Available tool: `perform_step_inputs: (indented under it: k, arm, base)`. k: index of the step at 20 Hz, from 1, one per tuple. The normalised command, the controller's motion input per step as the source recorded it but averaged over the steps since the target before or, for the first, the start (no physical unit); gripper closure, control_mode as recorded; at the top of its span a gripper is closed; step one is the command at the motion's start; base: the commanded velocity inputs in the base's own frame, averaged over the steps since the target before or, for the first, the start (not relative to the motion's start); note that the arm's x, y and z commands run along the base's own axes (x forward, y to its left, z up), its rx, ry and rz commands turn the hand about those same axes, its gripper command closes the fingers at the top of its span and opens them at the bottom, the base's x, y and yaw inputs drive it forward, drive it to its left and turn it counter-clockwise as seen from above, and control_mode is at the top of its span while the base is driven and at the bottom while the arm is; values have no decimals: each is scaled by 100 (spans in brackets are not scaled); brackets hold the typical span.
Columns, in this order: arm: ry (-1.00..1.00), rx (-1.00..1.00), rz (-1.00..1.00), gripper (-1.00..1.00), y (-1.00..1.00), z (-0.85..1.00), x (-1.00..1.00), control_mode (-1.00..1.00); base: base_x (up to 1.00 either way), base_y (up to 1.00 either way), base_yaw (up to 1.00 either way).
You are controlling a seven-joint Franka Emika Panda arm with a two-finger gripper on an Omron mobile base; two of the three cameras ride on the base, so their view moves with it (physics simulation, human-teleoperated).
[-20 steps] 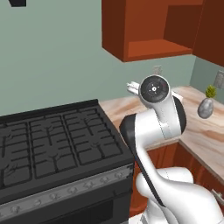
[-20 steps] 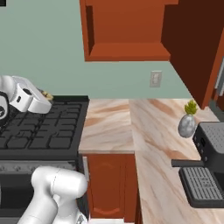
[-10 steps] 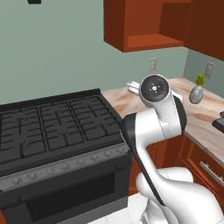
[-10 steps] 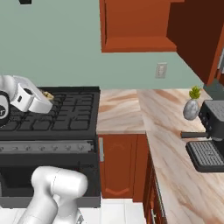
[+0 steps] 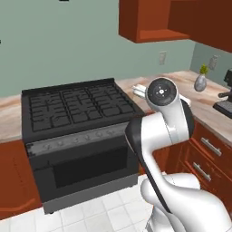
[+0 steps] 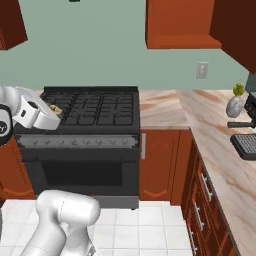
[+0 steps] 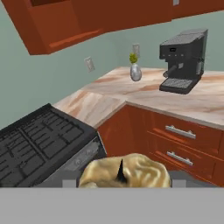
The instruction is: Get the candle and the beer from the cabinet and move them to the dining counter.
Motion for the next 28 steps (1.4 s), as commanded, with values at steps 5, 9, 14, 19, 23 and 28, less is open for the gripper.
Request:
perform_step_inputs:
  k: [5, 9, 14, 19, 23, 28]
  arm:
    - [0, 0, 0, 100, 0, 0, 0, 100]
    - [0, 0, 0, 100, 0, 0, 0, 100]
    - [0, 0, 0, 100, 0, 0, 0, 100]
    - [0, 0, 0, 100, 0, 0, 0, 100]
    - [0, 0, 0, 100, 0, 0, 0, 100]
    - [0, 0, 0, 100, 0, 0, 0, 100]
  base:
    - [-65, 54, 41]
    - [-43, 41, 68]
    - [-41, 39, 72]
    - [-46, 39, 68]
    - [-52, 40, 63]
    - [-55, 41, 60]
